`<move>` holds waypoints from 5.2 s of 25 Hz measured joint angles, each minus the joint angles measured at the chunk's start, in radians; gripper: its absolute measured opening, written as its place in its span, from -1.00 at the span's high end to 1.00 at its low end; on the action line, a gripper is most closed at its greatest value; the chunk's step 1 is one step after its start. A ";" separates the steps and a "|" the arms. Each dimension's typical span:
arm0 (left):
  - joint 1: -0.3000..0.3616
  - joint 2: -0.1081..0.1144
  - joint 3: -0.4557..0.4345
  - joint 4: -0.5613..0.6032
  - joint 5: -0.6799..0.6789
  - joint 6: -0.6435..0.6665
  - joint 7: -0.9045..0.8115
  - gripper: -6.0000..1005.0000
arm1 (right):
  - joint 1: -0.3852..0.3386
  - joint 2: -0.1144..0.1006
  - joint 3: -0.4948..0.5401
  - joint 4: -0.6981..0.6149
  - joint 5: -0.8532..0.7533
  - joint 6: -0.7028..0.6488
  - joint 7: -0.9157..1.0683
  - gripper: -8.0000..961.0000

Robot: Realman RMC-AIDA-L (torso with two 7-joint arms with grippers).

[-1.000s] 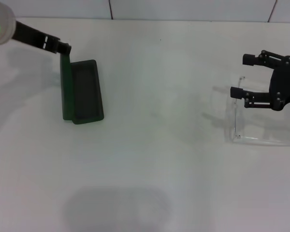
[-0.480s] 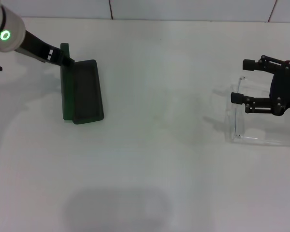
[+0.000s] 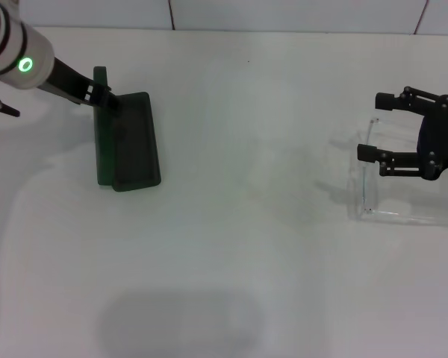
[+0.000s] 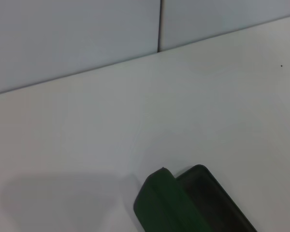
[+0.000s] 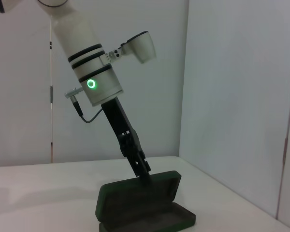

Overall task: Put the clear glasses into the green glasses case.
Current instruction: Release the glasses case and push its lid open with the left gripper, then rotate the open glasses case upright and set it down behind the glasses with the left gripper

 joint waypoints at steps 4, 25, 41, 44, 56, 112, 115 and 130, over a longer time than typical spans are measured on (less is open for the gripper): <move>-0.021 0.000 0.000 -0.047 0.000 -0.004 0.007 -0.29 | -0.006 0.000 0.002 0.000 0.000 0.000 0.000 -0.82; -0.012 -0.003 0.009 -0.067 -0.002 -0.011 0.039 0.52 | -0.016 0.002 0.012 0.000 0.005 -0.010 -0.004 -0.82; 0.170 -0.007 0.347 0.320 -0.053 -0.042 0.245 0.58 | -0.051 0.005 0.073 -0.001 0.002 -0.031 -0.007 -0.82; 0.207 -0.008 0.423 0.362 -0.102 -0.059 0.365 0.58 | -0.072 0.001 0.108 -0.006 0.001 -0.043 -0.007 -0.82; 0.227 -0.007 0.460 0.366 -0.277 -0.041 0.759 0.58 | -0.185 0.003 0.394 -0.009 -0.122 -0.172 0.001 -0.82; 0.040 -0.017 0.682 0.080 -0.323 -0.273 0.649 0.58 | -0.203 0.007 0.407 -0.011 -0.153 -0.215 0.015 -0.81; 0.040 -0.017 0.687 0.078 -0.321 -0.283 0.640 0.58 | -0.204 0.008 0.407 -0.011 -0.153 -0.215 0.015 -0.81; 0.046 -0.016 0.722 0.098 -0.323 -0.287 0.645 0.58 | -0.206 0.006 0.406 -0.011 -0.153 -0.218 0.013 -0.81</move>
